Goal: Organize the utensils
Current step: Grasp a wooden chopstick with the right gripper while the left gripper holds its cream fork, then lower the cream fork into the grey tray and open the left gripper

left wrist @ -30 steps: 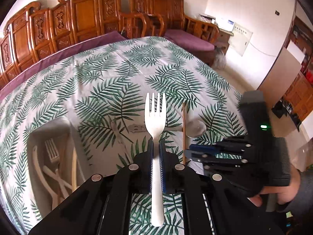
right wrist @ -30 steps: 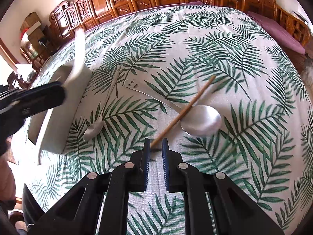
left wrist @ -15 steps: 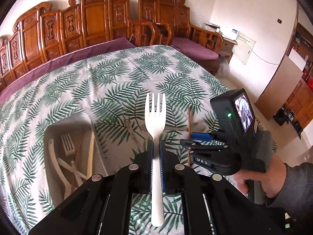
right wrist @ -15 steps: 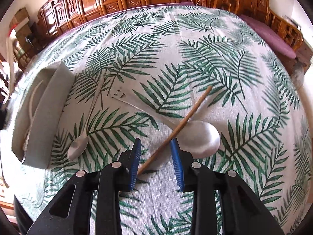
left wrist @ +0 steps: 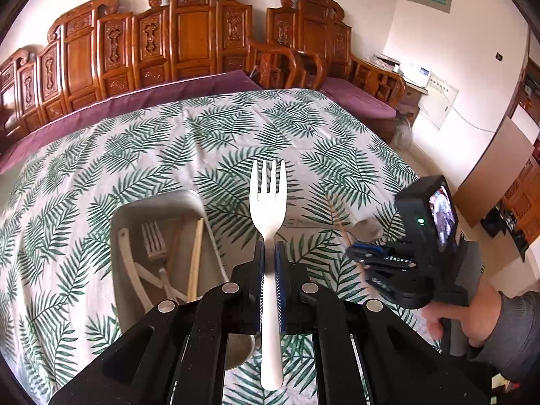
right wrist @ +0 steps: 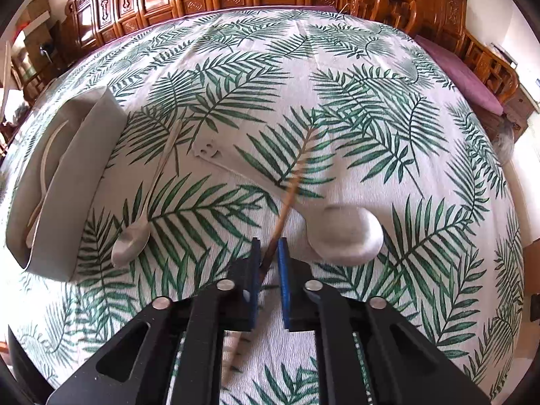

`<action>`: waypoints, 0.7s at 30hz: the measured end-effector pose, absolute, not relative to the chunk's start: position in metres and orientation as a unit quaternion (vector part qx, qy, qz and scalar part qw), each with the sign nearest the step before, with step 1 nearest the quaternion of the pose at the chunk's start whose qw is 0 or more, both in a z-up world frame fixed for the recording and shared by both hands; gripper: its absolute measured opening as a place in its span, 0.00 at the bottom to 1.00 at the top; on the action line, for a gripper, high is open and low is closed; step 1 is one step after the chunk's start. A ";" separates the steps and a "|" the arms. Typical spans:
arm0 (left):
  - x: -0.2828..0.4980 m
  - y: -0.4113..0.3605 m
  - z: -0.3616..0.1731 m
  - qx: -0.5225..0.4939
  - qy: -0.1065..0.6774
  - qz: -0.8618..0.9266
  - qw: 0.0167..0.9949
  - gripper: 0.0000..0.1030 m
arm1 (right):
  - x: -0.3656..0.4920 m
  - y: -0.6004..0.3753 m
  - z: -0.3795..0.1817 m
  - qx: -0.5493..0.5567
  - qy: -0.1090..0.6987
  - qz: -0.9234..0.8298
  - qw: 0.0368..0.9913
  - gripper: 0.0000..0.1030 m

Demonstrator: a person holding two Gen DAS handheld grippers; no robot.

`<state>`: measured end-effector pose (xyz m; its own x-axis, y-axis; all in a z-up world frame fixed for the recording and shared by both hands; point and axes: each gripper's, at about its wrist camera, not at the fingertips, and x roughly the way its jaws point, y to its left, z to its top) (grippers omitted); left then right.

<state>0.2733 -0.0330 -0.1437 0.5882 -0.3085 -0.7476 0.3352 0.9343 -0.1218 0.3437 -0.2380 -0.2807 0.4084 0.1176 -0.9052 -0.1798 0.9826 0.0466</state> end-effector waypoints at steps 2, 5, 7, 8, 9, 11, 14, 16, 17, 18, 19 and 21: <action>0.273 -0.027 -0.143 0.013 0.416 -0.176 0.892 0.05 | 0.339 -0.239 -0.279 -0.028 0.537 0.093 0.838 0.06; 0.273 -0.018 -0.142 0.009 0.414 -0.169 0.894 0.05 | 0.329 -0.240 -0.273 -0.020 0.532 0.102 0.840 0.06; 0.273 -0.013 -0.141 0.006 0.414 -0.165 0.895 0.05 | 0.324 -0.240 -0.267 -0.013 0.528 0.109 0.842 0.06; 0.273 -0.011 -0.141 0.005 0.414 -0.162 0.896 0.05 | 0.321 -0.239 -0.264 -0.012 0.525 0.114 0.844 0.06; 0.275 -0.007 -0.141 0.002 0.414 -0.159 0.896 0.05 | 0.319 -0.237 -0.260 -0.011 0.521 0.118 0.845 0.06; 0.277 -0.003 -0.140 0.002 0.414 -0.153 0.897 0.05 | 0.314 -0.232 -0.250 -0.013 0.512 0.130 0.849 0.06; 0.284 0.002 -0.139 0.006 0.412 -0.145 0.900 0.05 | 0.309 -0.225 -0.236 -0.013 0.500 0.144 0.854 0.06; 0.289 0.006 -0.139 0.007 0.411 -0.138 0.901 0.05 | 0.306 -0.220 -0.226 -0.016 0.492 0.153 0.857 0.06; 0.292 0.008 -0.140 0.009 0.412 -0.135 0.901 0.05 | 0.305 -0.217 -0.221 -0.018 0.487 0.157 0.859 0.06; 0.294 0.010 -0.140 0.010 0.412 -0.132 0.901 0.05 | 0.303 -0.215 -0.216 -0.021 0.482 0.161 0.861 0.06; 0.296 0.012 -0.141 0.009 0.413 -0.129 0.901 0.05 | 0.303 -0.213 -0.213 -0.022 0.479 0.164 0.862 0.06; 0.301 0.018 -0.144 0.004 0.418 -0.124 0.900 0.05 | 0.302 -0.209 -0.204 -0.022 0.472 0.170 0.864 0.06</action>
<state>0.3008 0.0177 -0.1437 0.6202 -0.2199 -0.7530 0.2273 0.9691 -0.0958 0.3024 -0.2095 -0.2040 0.4956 0.2731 -0.8245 -0.3156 0.9410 0.1220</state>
